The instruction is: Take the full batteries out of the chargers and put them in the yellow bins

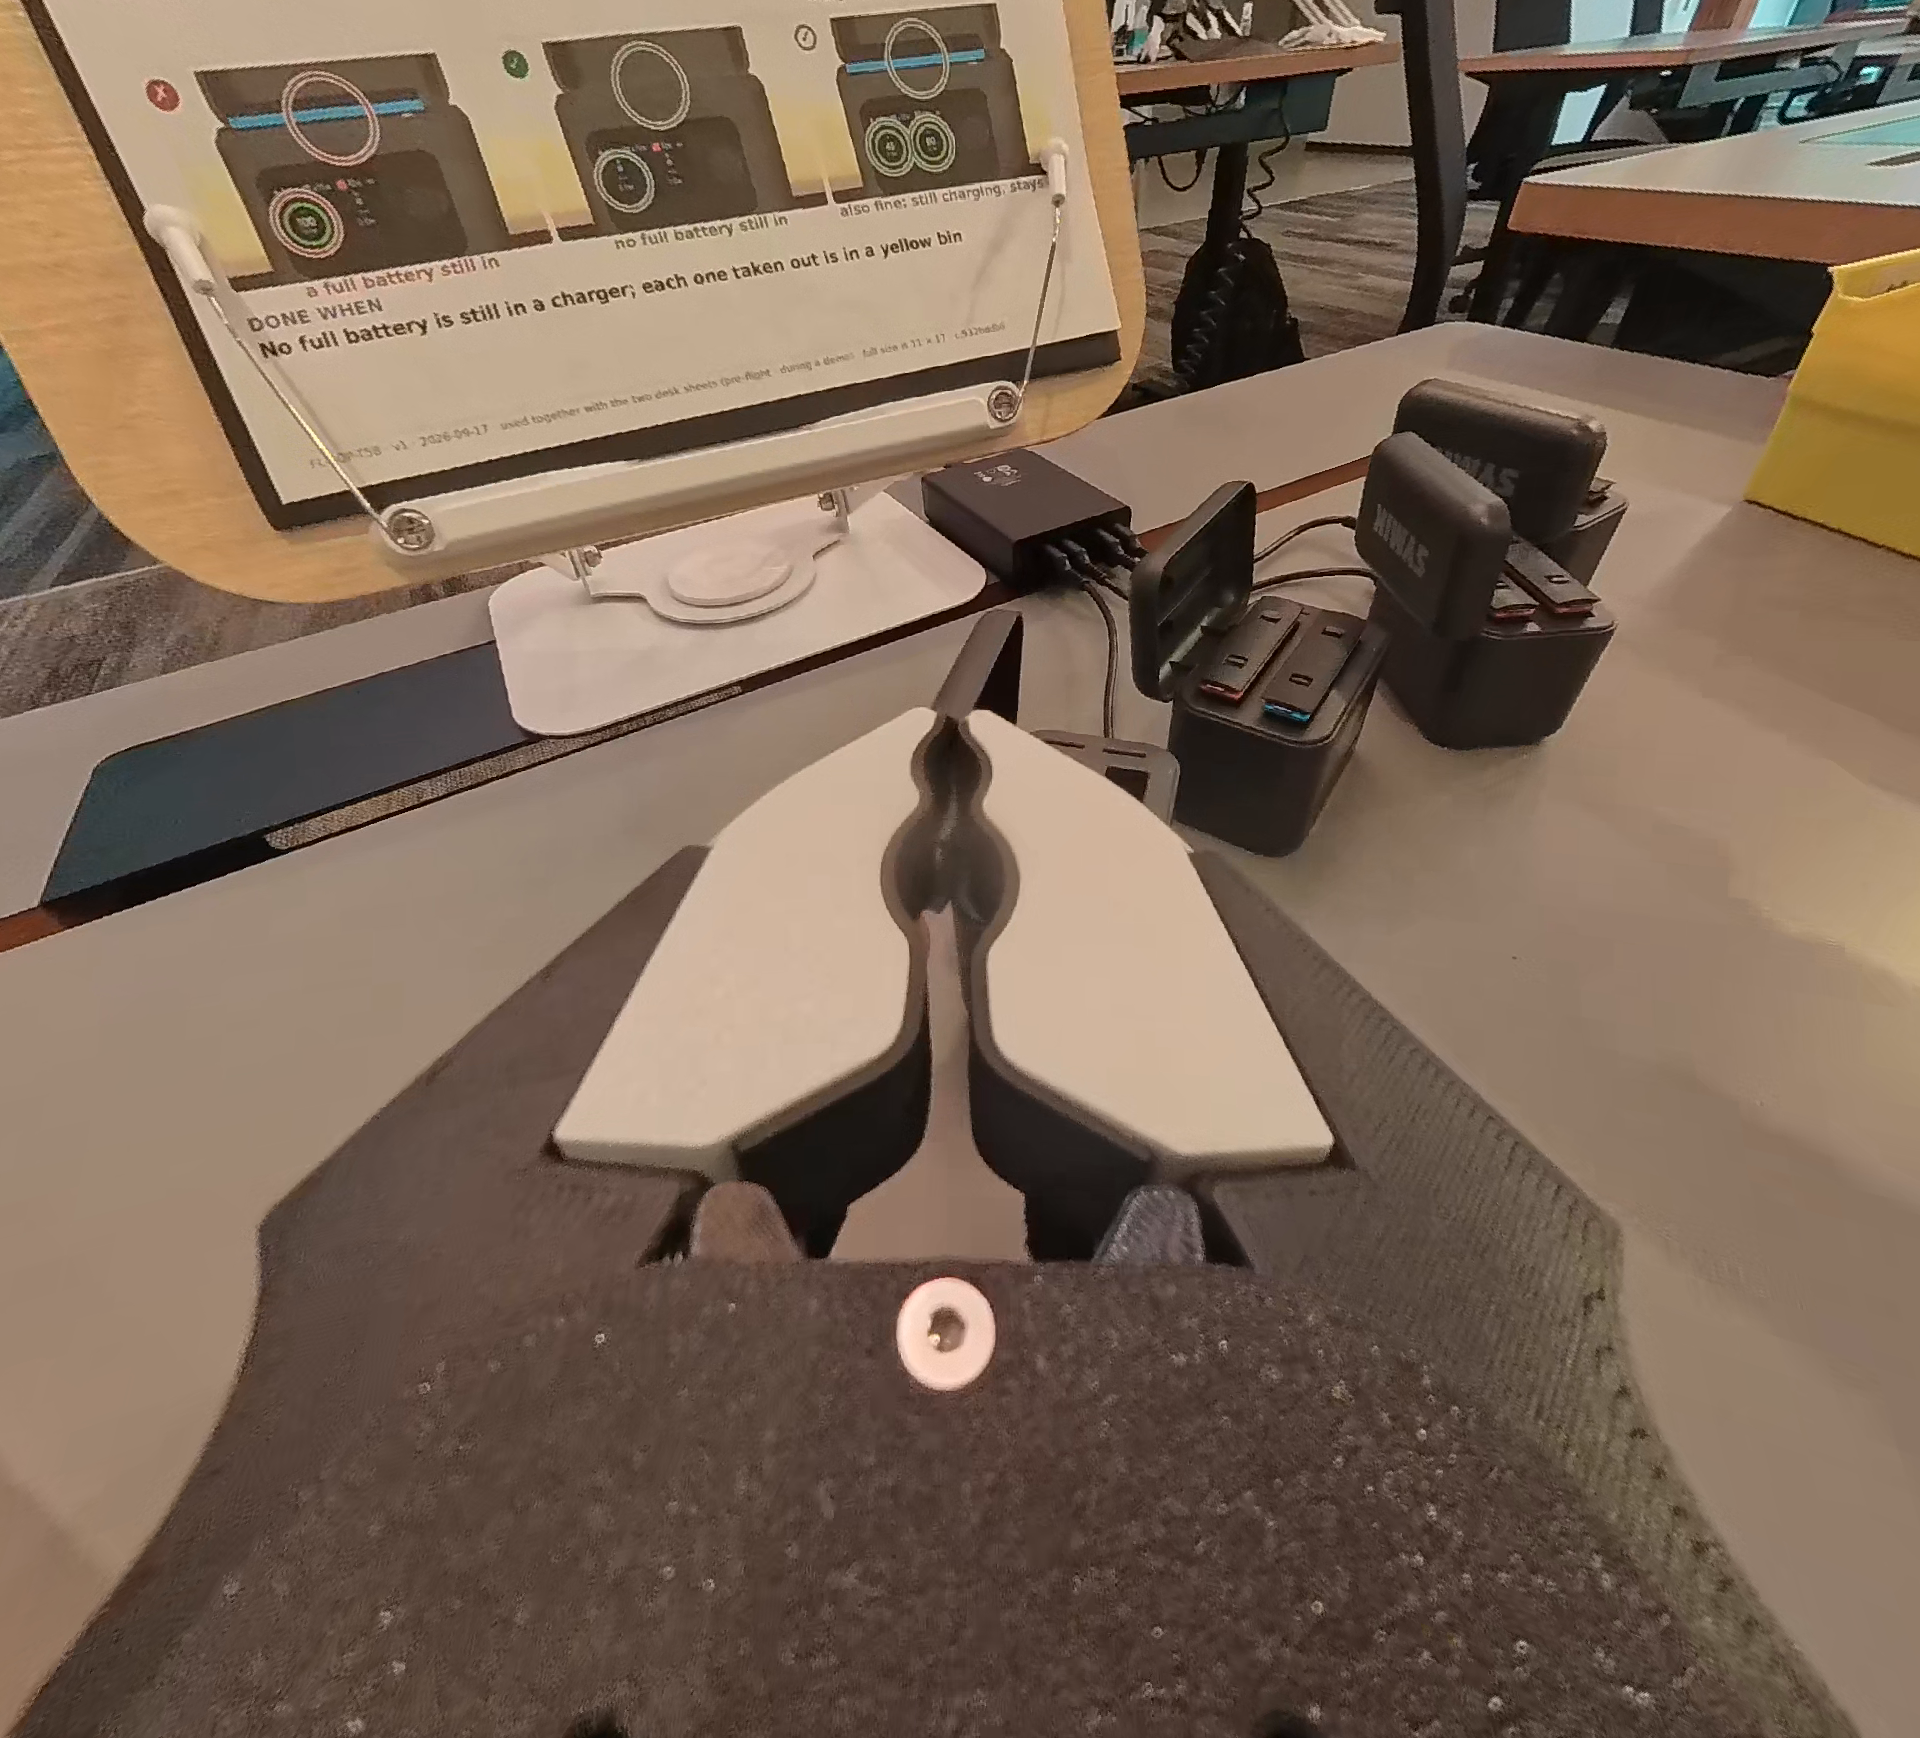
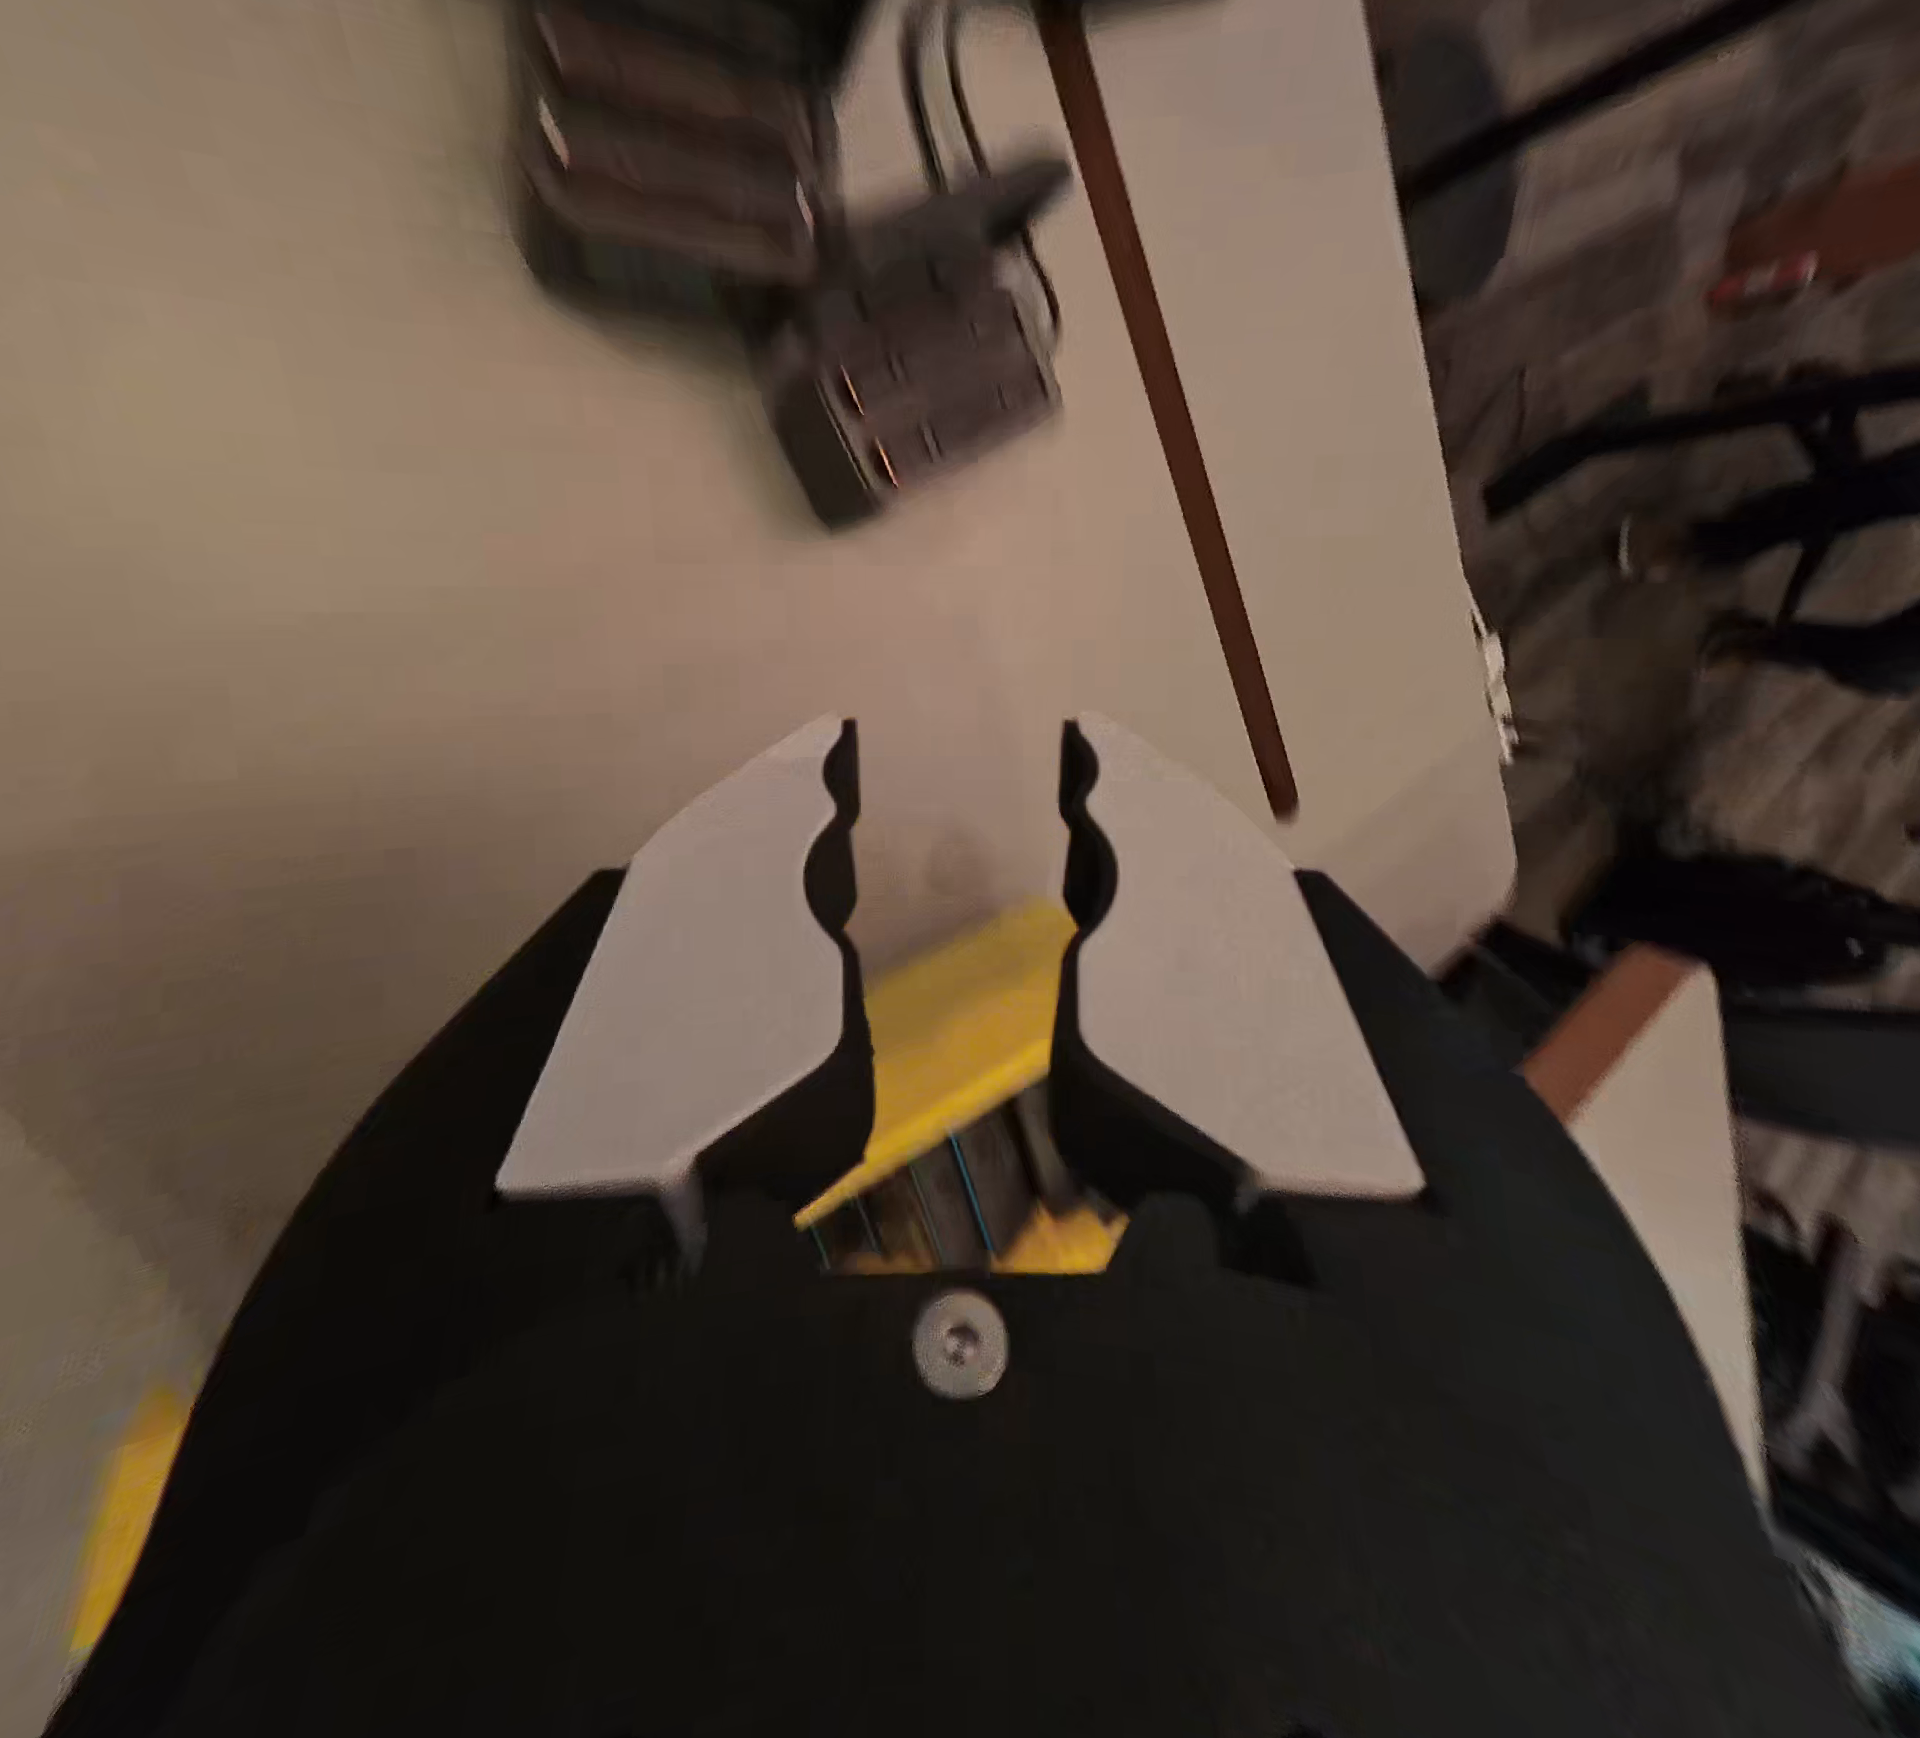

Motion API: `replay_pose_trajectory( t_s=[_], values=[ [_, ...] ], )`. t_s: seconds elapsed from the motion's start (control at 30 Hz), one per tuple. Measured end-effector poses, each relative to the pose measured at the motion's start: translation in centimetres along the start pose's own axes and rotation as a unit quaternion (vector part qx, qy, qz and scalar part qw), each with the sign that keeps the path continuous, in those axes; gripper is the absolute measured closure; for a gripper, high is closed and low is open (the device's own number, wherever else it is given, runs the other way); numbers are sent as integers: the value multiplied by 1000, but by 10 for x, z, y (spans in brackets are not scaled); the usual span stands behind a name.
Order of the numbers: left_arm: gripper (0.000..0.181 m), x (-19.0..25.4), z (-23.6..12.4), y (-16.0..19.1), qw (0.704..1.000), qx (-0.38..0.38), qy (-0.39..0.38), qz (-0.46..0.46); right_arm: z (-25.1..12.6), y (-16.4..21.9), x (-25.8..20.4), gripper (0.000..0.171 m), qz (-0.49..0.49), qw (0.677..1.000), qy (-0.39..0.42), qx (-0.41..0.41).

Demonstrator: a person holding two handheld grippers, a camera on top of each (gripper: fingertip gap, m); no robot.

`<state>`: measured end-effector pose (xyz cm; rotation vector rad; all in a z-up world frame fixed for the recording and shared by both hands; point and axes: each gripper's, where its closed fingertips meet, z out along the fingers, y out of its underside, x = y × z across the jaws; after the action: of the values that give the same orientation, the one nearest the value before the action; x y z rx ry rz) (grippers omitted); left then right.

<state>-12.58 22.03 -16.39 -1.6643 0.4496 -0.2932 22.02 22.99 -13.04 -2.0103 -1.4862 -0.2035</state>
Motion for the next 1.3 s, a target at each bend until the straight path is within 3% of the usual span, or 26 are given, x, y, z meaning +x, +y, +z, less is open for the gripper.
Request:
replay_pose_trajectory(
  t_s=[0.13,0.27,0.4,0.53,0.6,0.7,0.77,1.13,1.3],
  values=[
    [174,-7,-1,1,1000,-1,-15,5,19,-75,-45,118,38,993,-27,108],
    [144,-10,1,-1,1000,2,-19,10,42,-126,-87,112,101,974,-47,198],
    [93,1,12,18,999,-49,16,-5,72,-147,-123,106,157,956,-34,243],
    [75,19,26,51,990,-133,50,-3,91,-149,-149,100,224,941,-19,252],
    [74,24,36,72,981,-186,58,2,99,-148,-159,94,255,935,-27,246],
    [92,23,45,101,959,-277,53,8,106,-148,-166,91,272,934,-34,227],
    [115,19,49,98,961,-271,48,15,108,-149,-164,90,287,932,-34,218],
    [118,-51,62,101,957,-282,-51,-39,130,-146,-144,87,355,913,-5,201],
    [123,-93,53,101,948,-270,-160,-62,140,-141,-140,87,362,915,13,179]
  ],
)
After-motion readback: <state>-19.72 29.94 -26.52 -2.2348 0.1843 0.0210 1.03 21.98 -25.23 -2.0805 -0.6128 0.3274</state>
